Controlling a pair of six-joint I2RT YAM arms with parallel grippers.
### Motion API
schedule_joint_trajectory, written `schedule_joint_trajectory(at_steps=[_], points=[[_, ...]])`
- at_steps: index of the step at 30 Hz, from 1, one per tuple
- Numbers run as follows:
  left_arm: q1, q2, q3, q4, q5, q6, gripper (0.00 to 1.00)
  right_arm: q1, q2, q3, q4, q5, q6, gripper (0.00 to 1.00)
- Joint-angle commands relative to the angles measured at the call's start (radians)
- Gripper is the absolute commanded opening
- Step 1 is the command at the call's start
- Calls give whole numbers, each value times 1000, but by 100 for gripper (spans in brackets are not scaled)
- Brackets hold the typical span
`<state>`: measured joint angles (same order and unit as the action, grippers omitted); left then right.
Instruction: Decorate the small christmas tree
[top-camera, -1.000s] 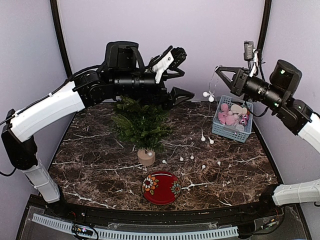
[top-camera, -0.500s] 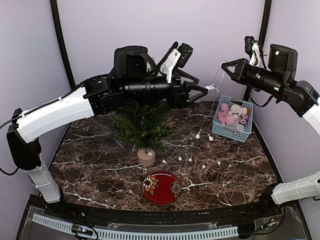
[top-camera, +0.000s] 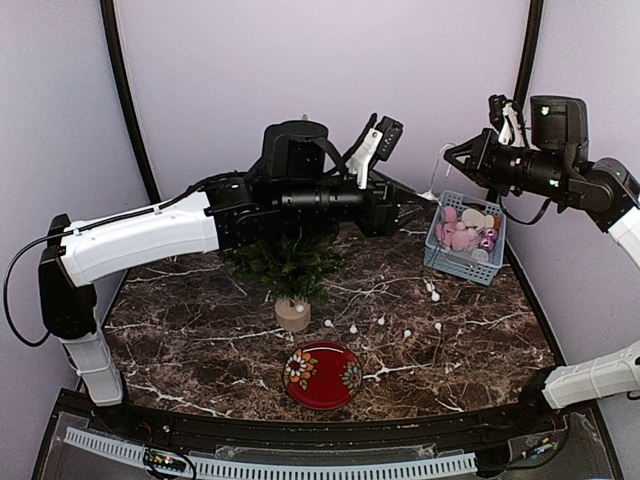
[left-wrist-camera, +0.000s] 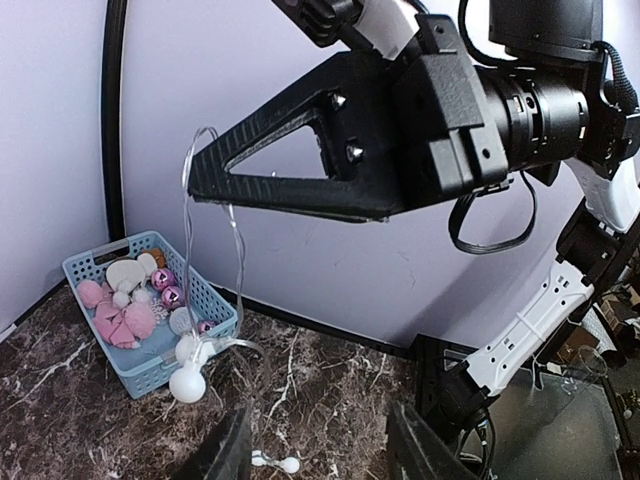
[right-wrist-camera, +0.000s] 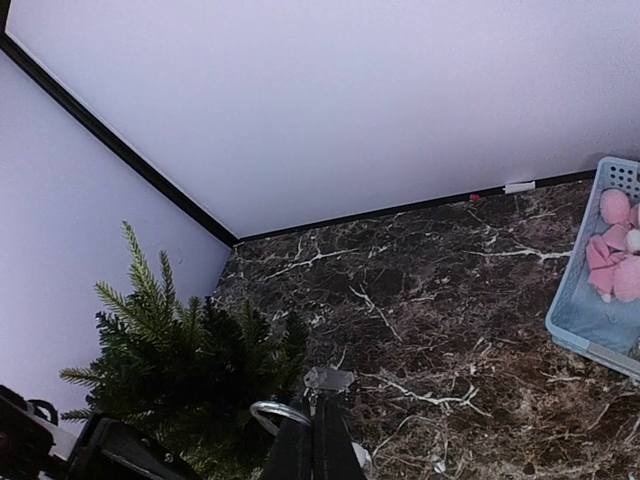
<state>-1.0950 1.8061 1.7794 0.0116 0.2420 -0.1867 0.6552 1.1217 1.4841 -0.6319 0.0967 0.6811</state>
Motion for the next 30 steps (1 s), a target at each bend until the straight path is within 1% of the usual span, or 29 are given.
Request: schedule_joint_trajectory(at_steps=[1,8,10,13,16,18,19,24,25,26,30], points=[[-6,-5,38,13,-11,-3,48,9,-24,34,82,-54,33,0],[-6,55,119,-87,-68,28,53,9,-20,49,142,-143,31,0],[-6,72,132,-104,-84,27,54,9,-19,49,155,-158,33,0],[-6,97,137,-120,-86,26,58,9,-20,54,168,-176,34,0],[-6,108,136,-136,-88,31,59,9,-21,57,183,-195,35,0],[-7,110,133,-140,-100,32,53,9,-23,56,192,-203,33,0],[-6,108,131,-139,-107,31,46,9,-25,55,193,-206,31,0],[-8,86,109,-85,-77,7,41,9,-37,35,199,-179,33,0],[-10,74,94,-71,-73,2,38,9,-37,32,199,-173,33,0],[-14,67,86,-53,-75,-7,37,9,-38,32,198,-167,33,0],[-33,24,53,-20,-104,-11,37,9,-29,28,186,-148,33,0]])
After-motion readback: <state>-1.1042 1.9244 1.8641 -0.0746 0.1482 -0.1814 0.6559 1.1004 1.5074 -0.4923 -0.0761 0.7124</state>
